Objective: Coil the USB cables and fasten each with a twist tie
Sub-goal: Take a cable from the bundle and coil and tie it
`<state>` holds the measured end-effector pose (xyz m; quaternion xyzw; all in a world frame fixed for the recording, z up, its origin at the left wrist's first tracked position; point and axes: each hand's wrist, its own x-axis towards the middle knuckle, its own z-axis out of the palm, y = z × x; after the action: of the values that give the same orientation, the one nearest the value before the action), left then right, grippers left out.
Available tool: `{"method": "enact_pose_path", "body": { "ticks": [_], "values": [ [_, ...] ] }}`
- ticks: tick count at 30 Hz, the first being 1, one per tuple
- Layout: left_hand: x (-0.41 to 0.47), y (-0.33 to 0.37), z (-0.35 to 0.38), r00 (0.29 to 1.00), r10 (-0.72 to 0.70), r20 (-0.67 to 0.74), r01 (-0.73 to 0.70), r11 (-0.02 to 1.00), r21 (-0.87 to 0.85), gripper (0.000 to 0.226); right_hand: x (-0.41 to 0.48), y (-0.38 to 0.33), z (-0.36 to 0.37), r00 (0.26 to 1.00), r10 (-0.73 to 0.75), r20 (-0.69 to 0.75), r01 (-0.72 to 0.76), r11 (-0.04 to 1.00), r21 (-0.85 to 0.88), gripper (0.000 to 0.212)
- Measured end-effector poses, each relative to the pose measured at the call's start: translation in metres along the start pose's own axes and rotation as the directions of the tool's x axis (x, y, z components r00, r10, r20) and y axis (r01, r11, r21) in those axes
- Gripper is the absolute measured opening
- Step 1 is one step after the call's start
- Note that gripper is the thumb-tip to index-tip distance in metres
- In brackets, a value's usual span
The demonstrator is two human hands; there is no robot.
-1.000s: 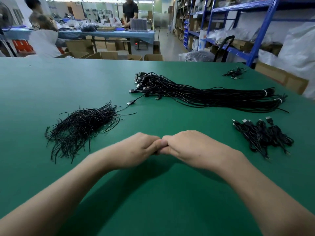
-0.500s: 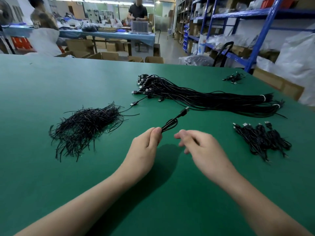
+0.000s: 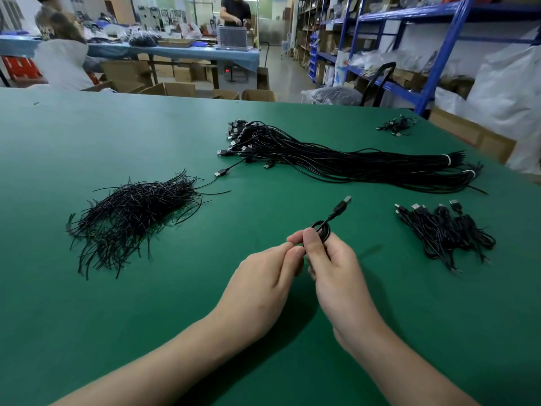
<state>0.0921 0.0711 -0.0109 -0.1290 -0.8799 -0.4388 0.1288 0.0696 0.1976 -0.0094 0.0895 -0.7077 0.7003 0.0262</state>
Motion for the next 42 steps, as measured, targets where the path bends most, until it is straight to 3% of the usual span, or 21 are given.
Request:
{"method": "enact_pose_path", "body": {
  "ticks": [7,10,12,14,18,23,28,31,34,37,40,42],
  "values": [
    [0.0,0.005,-0.006,0.988,-0.042,0.148,0.066,0.985,-0.16,0.044,0.001,0.006,-0.006,1.0,-0.018,-0.013,0.018,0.999,-0.031,0.034],
    [0.018,-0.006,-0.022,0.988,-0.039,0.153,0.03,0.998,0.059,0.049,0.007,0.003,-0.015,0.999,-0.002,-0.049,-0.002,0.996,-0.087,0.035],
    [0.039,-0.024,-0.039,0.995,-0.079,0.057,0.064,0.97,0.234,0.04,0.007,0.002,-0.02,0.999,0.033,-0.031,-0.037,0.993,-0.11,0.035],
    [0.062,-0.048,-0.059,0.991,-0.113,-0.074,0.134,0.903,0.409,0.027,0.004,0.003,-0.021,0.998,0.06,0.026,-0.056,0.99,-0.126,0.035],
    [0.106,-0.095,-0.094,0.958,-0.136,-0.254,0.275,0.696,0.663,0.03,0.002,0.004,-0.019,0.992,0.059,0.108,-0.04,0.985,-0.169,0.035],
    [0.138,-0.127,-0.107,0.932,-0.243,-0.27,0.358,0.501,0.788,0.023,0.004,0.007,-0.022,0.977,0.145,0.159,-0.134,0.988,-0.077,0.038],
    [0.15,-0.136,-0.112,0.912,-0.278,-0.3,0.405,0.499,0.766,0.014,0.005,0.008,-0.023,0.945,0.232,0.231,-0.239,0.971,0.002,0.038],
    [0.151,-0.141,-0.11,0.926,-0.276,-0.256,0.363,0.477,0.8,0.019,0.005,0.007,-0.023,0.938,0.247,0.245,-0.26,0.966,0.02,0.038],
    [0.145,-0.134,-0.107,0.951,-0.177,-0.252,0.308,0.544,0.781,0.023,0.005,0.004,-0.022,0.941,0.24,0.24,-0.254,0.967,0.029,0.039],
    [0.134,-0.099,-0.098,0.962,0.097,-0.257,0.109,0.723,0.682,0.018,0.005,0.003,-0.022,0.951,0.203,0.233,-0.224,0.973,0.064,0.039],
    [0.104,-0.049,-0.077,0.955,0.287,-0.069,-0.235,0.879,0.415,0.005,0.005,0.001,-0.022,0.953,0.172,0.249,-0.194,0.979,0.068,0.038],
    [0.073,-0.023,-0.06,0.946,0.325,-0.005,-0.317,0.926,0.206,0.006,0.004,0.001,-0.022,0.95,0.156,0.272,-0.183,0.98,0.075,0.038]
  ]
}}
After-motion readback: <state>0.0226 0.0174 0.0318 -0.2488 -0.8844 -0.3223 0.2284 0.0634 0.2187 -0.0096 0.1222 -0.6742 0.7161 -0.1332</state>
